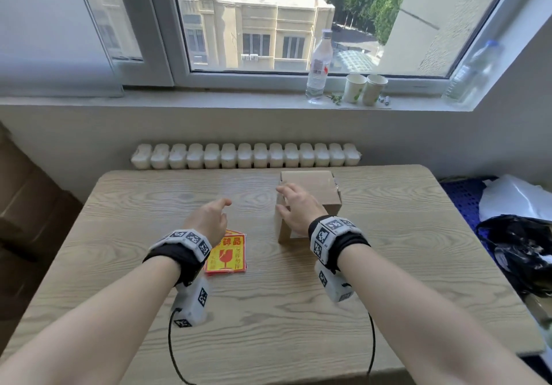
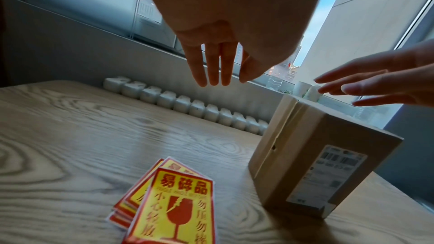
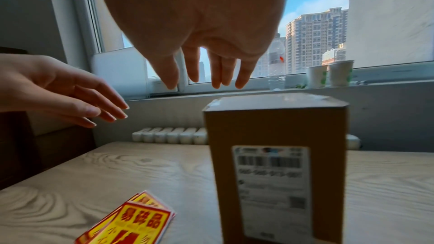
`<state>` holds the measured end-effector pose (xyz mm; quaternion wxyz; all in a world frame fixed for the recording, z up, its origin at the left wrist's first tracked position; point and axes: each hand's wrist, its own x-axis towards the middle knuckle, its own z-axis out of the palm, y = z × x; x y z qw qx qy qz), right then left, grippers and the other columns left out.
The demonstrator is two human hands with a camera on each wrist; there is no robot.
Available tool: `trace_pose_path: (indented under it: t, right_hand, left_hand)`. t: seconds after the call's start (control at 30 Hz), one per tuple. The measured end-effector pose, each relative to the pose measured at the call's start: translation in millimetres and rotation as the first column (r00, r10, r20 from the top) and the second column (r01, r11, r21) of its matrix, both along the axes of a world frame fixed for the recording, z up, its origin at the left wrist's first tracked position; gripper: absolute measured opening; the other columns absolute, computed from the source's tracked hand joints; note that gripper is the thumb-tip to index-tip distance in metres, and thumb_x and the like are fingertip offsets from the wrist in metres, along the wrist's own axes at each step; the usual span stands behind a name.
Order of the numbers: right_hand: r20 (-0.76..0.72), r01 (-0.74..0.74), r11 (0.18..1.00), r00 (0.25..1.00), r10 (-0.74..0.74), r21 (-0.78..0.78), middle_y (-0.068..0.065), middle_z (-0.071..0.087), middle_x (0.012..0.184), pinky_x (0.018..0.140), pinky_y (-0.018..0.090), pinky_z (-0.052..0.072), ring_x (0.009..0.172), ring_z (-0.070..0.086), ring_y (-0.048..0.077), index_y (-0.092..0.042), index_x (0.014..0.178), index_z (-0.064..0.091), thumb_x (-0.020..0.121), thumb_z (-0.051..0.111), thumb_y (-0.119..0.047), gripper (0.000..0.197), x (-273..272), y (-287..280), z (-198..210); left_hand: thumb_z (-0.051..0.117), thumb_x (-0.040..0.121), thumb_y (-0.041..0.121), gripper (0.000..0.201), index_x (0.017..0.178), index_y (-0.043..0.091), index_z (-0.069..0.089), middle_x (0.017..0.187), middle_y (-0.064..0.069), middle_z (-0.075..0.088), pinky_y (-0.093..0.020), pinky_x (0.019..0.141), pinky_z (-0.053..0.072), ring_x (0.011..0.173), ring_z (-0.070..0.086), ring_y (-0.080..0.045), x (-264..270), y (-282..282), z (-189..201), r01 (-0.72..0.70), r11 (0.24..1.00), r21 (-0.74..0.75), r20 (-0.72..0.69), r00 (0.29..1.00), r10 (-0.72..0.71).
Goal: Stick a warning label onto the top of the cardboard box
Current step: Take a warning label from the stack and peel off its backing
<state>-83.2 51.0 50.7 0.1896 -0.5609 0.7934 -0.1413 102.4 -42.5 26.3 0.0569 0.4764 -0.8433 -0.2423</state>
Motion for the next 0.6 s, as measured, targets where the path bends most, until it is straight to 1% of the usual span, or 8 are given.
trace_pose_path:
  t: [0.07,0.2,0.3,0.43,0.53,0.6]
  right_hand:
    - [-0.006,-0.048,0.998,0.999,0.048,0.027,0.007,0.034,0.151,0.114,0.041,0.030,0.137,0.036,0.026,-0.018,0.142,0.035,0.093,0.046,-0.028,0.051,23.7,-6.9,-8.0]
    - [0.005,-0.122,0.988,0.993,0.122,0.094,0.009,0.032,0.153,0.114,0.038,0.029,0.137,0.035,0.028,-0.017,0.143,0.033,0.094,0.046,-0.028,0.052,63.0,-18.5,-32.0]
    - [0.038,-0.139,0.977,0.990,0.135,0.160,0.009,0.034,0.151,0.112,0.039,0.032,0.135,0.038,0.028,-0.017,0.142,0.033,0.094,0.046,-0.029,0.051,83.0,-24.5,-57.5]
    - [0.060,-0.148,0.959,0.989,0.137,0.241,0.008,0.041,0.146,0.107,0.040,0.037,0.131,0.043,0.029,-0.017,0.140,0.037,0.092,0.049,-0.031,0.052,102.2,-29.4,-95.5]
    - [0.091,-0.161,0.944,0.986,0.141,0.287,0.007,0.041,0.145,0.108,0.039,0.037,0.131,0.042,0.028,-0.017,0.140,0.037,0.091,0.051,-0.030,0.053,113.1,-31.7,-121.0]
    - [0.105,-0.161,0.944,0.985,0.136,0.287,0.005,0.044,0.142,0.105,0.038,0.039,0.129,0.045,0.027,-0.018,0.138,0.040,0.089,0.054,-0.029,0.053,118.7,-32.9,-135.5]
  left_hand:
    - [0.043,0.091,0.011,0.040,0.130,0.016,0.051,0.132,-0.013,0.059,-0.034,0.093,0.043,0.118,0.056,-0.030,16.6,-3.0,-8.2,-0.005,1.000,0.013,0.024,1.000,0.005]
    - [0.043,0.091,0.010,0.038,0.128,0.011,0.052,0.128,-0.015,0.061,-0.032,0.093,0.041,0.116,0.057,-0.030,45.5,-5.4,-32.8,-0.013,0.998,0.054,0.037,0.999,0.011]
    - [0.043,0.092,0.010,0.037,0.127,0.011,0.054,0.126,-0.016,0.062,-0.033,0.093,0.040,0.115,0.057,-0.031,62.8,-4.8,-57.9,-0.042,0.992,0.120,0.047,0.998,0.037]
    - [0.045,0.088,0.008,0.039,0.125,0.012,0.056,0.127,-0.015,0.063,-0.035,0.098,0.043,0.117,0.057,-0.030,81.3,-6.0,-93.5,-0.037,0.977,0.208,0.053,0.998,0.026]
    - [0.046,0.087,0.008,0.042,0.127,0.016,0.056,0.129,-0.013,0.062,-0.034,0.100,0.043,0.119,0.056,-0.030,90.8,-5.5,-111.7,-0.032,0.965,0.261,0.074,0.997,0.013]
    - [0.045,0.087,0.005,0.043,0.127,0.015,0.056,0.132,-0.011,0.060,-0.032,0.100,0.040,0.121,0.055,-0.028,94.5,-5.1,-121.9,-0.023,0.961,0.276,0.074,0.997,0.003]
